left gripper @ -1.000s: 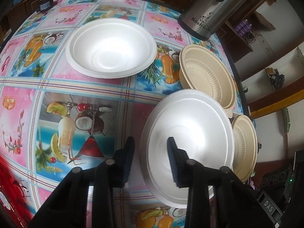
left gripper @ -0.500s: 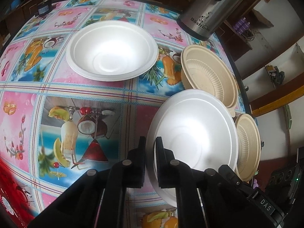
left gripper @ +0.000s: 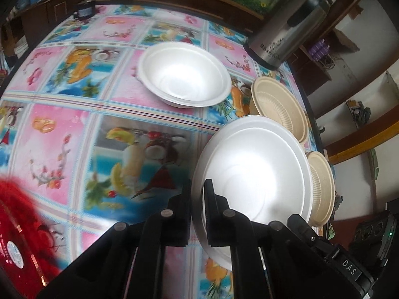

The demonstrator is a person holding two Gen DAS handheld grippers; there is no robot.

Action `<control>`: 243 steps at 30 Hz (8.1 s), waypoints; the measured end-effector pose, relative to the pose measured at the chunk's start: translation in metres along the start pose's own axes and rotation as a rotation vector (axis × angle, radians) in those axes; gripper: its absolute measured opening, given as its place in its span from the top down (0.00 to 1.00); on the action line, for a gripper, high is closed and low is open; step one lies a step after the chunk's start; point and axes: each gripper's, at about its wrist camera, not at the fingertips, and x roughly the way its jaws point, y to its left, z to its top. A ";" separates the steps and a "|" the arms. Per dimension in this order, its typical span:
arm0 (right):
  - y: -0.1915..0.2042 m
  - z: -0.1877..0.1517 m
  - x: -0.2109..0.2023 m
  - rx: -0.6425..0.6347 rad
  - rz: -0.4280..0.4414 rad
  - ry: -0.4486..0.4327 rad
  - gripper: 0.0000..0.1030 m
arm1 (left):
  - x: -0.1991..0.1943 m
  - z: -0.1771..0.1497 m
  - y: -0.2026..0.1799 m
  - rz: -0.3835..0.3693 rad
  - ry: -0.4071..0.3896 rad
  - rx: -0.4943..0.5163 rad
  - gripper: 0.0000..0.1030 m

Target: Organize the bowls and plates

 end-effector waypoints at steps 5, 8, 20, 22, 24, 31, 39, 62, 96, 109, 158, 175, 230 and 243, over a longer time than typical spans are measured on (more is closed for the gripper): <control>0.034 -0.029 -0.001 -0.084 0.024 0.021 0.89 | -0.045 -0.019 0.034 0.022 -0.072 -0.037 0.93; 0.056 -0.049 0.001 -0.134 0.043 0.044 0.89 | -0.072 -0.030 0.059 0.039 -0.113 -0.066 0.93; 0.136 -0.145 0.023 -0.329 0.108 0.160 0.89 | -0.163 -0.090 0.155 0.135 -0.217 -0.119 0.93; 0.145 -0.162 0.029 -0.359 0.107 0.183 0.89 | -0.175 -0.100 0.169 0.162 -0.228 -0.114 0.93; 0.155 -0.178 0.036 -0.393 0.099 0.203 0.89 | -0.185 -0.108 0.179 0.189 -0.235 -0.105 0.93; 0.177 -0.224 0.058 -0.471 0.093 0.269 0.89 | -0.210 -0.132 0.218 0.246 -0.245 -0.122 0.93; 0.186 -0.252 0.077 -0.523 0.053 0.313 0.89 | -0.199 -0.149 0.252 0.244 -0.201 -0.179 0.92; 0.176 -0.246 0.122 -0.527 -0.039 0.333 0.89 | -0.145 -0.140 0.271 0.285 -0.121 -0.191 0.87; 0.201 -0.247 0.080 -0.859 -0.130 0.167 0.86 | -0.208 -0.146 0.274 0.386 -0.342 -0.258 0.78; 0.197 -0.250 0.084 -0.819 -0.091 0.178 0.79 | -0.215 -0.152 0.259 0.384 -0.390 -0.235 0.58; 0.148 -0.172 -0.001 -0.674 0.008 -0.080 0.79 | -0.209 -0.146 0.152 0.278 -0.378 -0.027 0.58; 0.019 -0.027 -0.153 -0.439 -0.175 -0.356 0.79 | -0.102 -0.090 -0.045 0.000 -0.108 0.299 0.58; -0.115 0.111 -0.081 -0.015 -0.257 -0.062 0.80 | 0.083 -0.019 -0.167 -0.121 0.182 0.167 0.76; -0.113 0.102 -0.075 -0.009 -0.284 -0.076 0.90 | 0.085 -0.021 -0.163 -0.100 0.144 0.174 0.91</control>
